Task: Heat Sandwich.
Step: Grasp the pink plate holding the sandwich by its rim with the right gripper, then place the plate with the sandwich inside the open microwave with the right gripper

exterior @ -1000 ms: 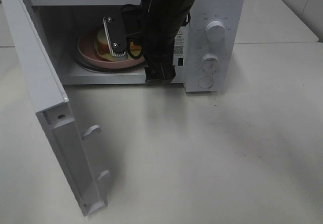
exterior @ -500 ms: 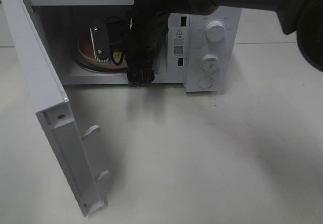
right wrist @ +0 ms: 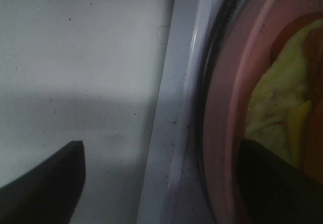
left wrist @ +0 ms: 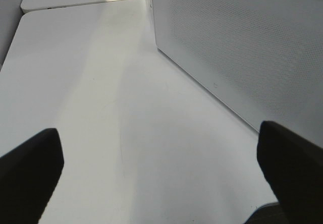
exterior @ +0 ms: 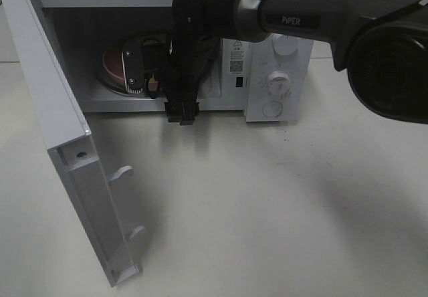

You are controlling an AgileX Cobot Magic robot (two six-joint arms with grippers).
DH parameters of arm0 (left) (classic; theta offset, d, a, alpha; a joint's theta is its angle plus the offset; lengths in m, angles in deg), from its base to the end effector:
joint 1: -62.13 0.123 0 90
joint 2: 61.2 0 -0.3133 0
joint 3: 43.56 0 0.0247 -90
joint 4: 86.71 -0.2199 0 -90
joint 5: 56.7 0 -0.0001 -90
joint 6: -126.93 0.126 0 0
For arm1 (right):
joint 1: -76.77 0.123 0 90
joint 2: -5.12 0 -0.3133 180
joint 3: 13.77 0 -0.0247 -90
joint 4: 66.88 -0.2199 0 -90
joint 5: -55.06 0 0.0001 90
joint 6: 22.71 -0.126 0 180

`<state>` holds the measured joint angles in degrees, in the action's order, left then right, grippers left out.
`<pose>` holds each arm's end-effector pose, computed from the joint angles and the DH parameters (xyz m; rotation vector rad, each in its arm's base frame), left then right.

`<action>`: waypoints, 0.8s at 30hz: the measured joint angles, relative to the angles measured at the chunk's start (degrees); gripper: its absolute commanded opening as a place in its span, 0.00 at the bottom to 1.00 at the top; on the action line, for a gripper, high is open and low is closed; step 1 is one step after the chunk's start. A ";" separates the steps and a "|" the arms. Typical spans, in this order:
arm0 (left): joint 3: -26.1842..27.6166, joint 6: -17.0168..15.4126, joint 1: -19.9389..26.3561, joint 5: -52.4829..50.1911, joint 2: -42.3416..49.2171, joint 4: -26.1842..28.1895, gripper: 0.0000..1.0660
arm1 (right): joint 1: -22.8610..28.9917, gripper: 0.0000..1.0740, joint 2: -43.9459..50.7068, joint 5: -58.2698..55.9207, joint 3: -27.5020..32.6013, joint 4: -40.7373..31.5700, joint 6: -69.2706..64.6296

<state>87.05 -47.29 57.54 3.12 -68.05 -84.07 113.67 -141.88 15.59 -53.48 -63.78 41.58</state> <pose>-0.0292 -0.0027 0.2478 0.1847 2.0166 -0.0418 0.4417 0.3262 0.1465 -2.0178 1.6052 -0.2409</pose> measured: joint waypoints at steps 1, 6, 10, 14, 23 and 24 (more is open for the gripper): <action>0.00 0.00 0.00 0.00 0.00 0.00 0.95 | -0.06 0.63 -0.06 0.06 -0.06 -0.06 0.00; 0.00 0.00 0.00 0.00 0.00 0.00 0.95 | -0.11 0.42 -0.06 0.06 -0.17 -0.06 -0.17; 0.00 0.00 0.00 0.00 0.00 0.00 0.95 | -0.11 0.06 -0.06 0.69 -0.29 0.23 -2.01; 0.00 0.00 0.00 0.00 0.00 0.00 0.95 | -0.11 0.00 0.00 1.03 -0.40 1.09 -3.15; 0.00 0.00 0.00 0.00 0.00 0.00 0.95 | -0.06 0.00 0.00 0.46 -0.40 1.20 -3.15; 0.00 0.00 0.00 0.00 0.00 0.00 0.95 | -0.06 0.00 0.00 0.34 -0.40 1.20 -3.15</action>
<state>87.05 -47.29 57.54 3.12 -68.05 -84.07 113.61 -141.88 15.93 -53.88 -62.58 38.43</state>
